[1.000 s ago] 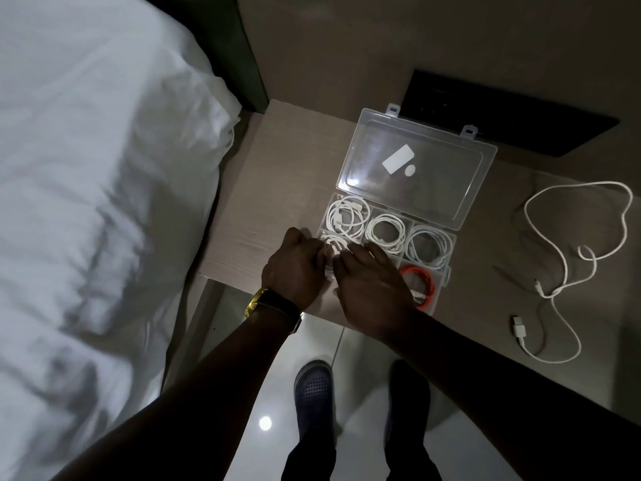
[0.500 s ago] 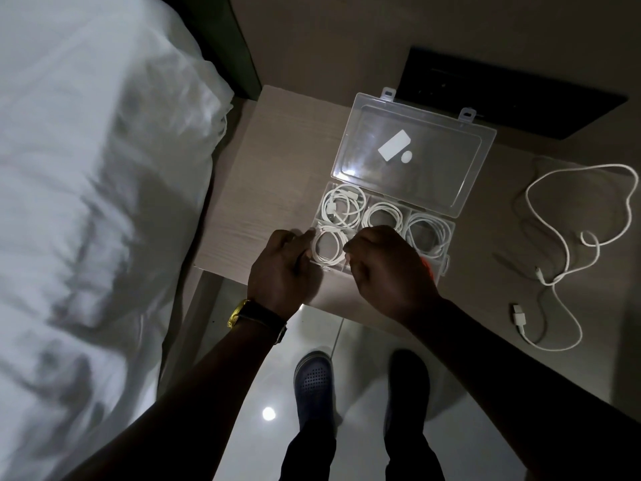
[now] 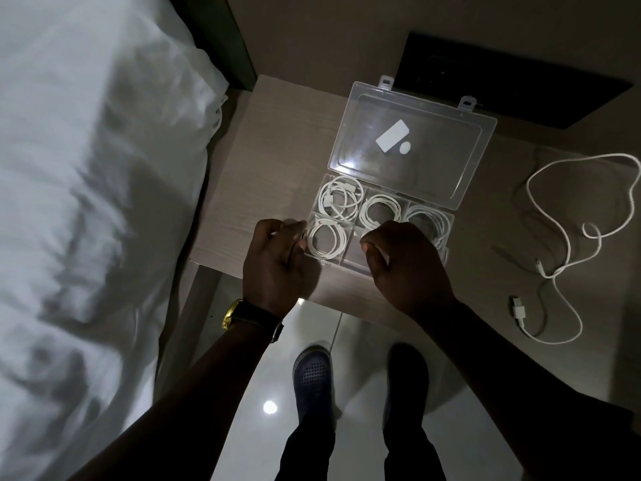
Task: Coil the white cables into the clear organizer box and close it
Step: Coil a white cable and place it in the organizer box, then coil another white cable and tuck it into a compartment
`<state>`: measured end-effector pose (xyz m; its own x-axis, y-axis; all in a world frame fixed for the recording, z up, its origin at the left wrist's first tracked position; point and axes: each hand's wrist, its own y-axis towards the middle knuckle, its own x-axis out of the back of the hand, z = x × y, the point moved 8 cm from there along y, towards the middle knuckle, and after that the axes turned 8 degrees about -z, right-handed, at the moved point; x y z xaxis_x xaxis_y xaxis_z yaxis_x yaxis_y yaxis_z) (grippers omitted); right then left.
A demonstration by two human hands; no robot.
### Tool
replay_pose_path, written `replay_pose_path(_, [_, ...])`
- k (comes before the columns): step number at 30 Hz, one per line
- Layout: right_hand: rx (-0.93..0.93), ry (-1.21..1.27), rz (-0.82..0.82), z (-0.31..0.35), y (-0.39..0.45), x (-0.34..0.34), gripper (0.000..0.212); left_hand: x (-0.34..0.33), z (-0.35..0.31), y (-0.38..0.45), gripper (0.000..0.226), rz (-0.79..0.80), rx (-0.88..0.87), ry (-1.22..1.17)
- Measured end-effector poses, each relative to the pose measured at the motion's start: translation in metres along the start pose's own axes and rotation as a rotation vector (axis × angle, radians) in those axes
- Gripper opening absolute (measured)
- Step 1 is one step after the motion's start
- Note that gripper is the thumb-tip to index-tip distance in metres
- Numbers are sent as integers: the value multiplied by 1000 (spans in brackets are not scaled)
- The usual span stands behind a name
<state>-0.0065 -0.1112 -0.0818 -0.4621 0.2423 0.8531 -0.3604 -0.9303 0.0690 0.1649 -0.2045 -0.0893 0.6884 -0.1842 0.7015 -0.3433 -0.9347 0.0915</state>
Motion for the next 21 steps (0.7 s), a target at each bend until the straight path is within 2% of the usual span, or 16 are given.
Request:
replay_pose_path(5, [-168, 62, -143, -32, -26, 40, 17, 3, -6, -21, 36, -1, 30, -26])
replay_pose_path(7, [-273, 65, -196, -62, -46, 64, 17, 4, -14, -39, 30, -15, 34, -34])
replay_pose_path(11, [-480, -98, -242, -130, -91, 111, 9, -9, -40, -77, 19, 46, 25, -31])
replay_pose_path(15, [-506, -281, -40, -171, -127, 112, 15, -41, -75, -113, 20, 173, -7, -111])
replay_pose_path(18, [-470, -406, 206, -184, -151, 87, 36, -73, -100, -132, 21, 291, -25, -159])
replay_pose_path(19, [-448, -455, 280, -187, -157, 80, 37, -83, -109, -135, 20, 331, -45, -150])
replay_pose_path(21, [-373, -490, 324, -193, -159, 80, 36, -104, -132, -138, 19, 394, -103, -150])
